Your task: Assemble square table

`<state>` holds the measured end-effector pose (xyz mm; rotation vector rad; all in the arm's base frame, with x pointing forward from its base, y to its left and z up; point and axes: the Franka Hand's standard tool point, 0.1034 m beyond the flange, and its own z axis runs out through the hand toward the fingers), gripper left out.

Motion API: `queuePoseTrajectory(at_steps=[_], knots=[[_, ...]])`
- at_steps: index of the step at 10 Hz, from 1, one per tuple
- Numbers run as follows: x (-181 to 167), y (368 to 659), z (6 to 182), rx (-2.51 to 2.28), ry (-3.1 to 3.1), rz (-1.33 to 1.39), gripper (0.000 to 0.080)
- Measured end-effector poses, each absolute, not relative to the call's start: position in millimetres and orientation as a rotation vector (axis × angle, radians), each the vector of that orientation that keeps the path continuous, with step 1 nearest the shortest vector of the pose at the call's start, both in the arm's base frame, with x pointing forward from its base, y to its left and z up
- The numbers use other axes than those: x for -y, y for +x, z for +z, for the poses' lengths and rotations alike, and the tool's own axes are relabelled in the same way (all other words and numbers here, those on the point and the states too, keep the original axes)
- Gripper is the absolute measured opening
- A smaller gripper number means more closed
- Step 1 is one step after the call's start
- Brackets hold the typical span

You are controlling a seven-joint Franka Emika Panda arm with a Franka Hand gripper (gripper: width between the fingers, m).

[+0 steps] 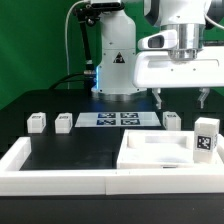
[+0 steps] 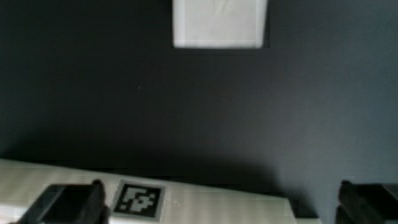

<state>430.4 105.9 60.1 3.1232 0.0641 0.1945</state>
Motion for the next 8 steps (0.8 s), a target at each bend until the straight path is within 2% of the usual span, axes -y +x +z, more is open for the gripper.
queuePoseTrajectory(at_steps=[6,8], knots=[[-104.6,426.8,57.5,-0.065,3.122,0.15,0.0648],[-104.5,416.2,52.6,-0.068,3.117,-0.037,0.0648]])
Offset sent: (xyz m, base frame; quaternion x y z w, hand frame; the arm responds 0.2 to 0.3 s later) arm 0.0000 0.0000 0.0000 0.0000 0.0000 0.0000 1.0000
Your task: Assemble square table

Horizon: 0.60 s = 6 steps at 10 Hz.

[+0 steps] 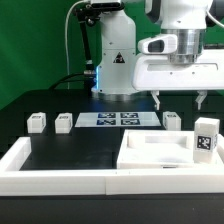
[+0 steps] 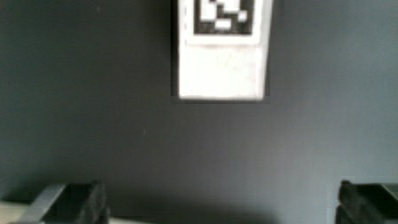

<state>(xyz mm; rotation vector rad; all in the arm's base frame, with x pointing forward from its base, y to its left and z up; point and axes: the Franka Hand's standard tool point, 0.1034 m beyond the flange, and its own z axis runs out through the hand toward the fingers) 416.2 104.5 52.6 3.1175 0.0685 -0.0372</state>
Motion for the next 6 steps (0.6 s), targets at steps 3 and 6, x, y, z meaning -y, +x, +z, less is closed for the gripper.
queuePoseTrajectory(at_steps=[3,6], knots=[[-99.4,411.0,50.8,-0.043,3.082,-0.367,0.0648],[-92.3,406.1,46.7,-0.002,2.992,-0.723,0.0648]])
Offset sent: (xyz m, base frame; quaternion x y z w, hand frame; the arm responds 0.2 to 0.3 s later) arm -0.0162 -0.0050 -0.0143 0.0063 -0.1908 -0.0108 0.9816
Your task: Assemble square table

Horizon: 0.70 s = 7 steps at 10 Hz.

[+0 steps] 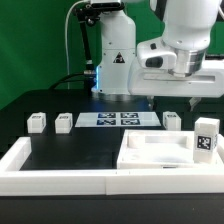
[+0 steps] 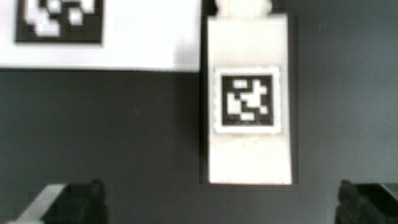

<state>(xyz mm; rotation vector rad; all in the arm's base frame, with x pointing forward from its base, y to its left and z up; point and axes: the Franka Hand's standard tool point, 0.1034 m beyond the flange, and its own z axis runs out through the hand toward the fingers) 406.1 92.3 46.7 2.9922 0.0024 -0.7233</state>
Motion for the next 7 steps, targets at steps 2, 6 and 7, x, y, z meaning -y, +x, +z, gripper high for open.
queuePoseTrajectory(at_steps=[2,6,7], knots=[[-92.7,401.6,43.3,0.039,2.906,-0.921,0.0648],[-89.8,401.1,40.2,0.113,2.757,-1.171,0.0648],[-90.7,401.5,39.9,0.11,2.762,-1.163,0.0648]])
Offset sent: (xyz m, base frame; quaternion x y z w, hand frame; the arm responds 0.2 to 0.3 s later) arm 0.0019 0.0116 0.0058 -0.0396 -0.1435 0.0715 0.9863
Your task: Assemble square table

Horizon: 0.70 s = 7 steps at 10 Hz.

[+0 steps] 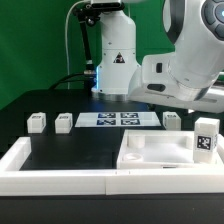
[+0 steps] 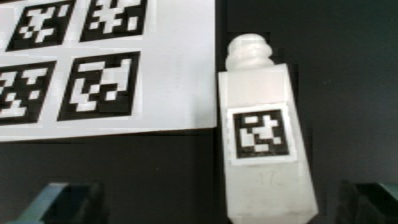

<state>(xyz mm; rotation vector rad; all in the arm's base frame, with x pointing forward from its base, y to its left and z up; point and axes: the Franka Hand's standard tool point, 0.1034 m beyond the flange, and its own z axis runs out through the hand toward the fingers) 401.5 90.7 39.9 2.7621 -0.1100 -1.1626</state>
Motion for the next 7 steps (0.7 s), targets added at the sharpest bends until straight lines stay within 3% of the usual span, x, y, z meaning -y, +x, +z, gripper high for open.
queuePoseTrajectory(at_steps=[7], knots=[[-85.1,409.2,43.8,0.02,2.897,-1.068,0.0648]])
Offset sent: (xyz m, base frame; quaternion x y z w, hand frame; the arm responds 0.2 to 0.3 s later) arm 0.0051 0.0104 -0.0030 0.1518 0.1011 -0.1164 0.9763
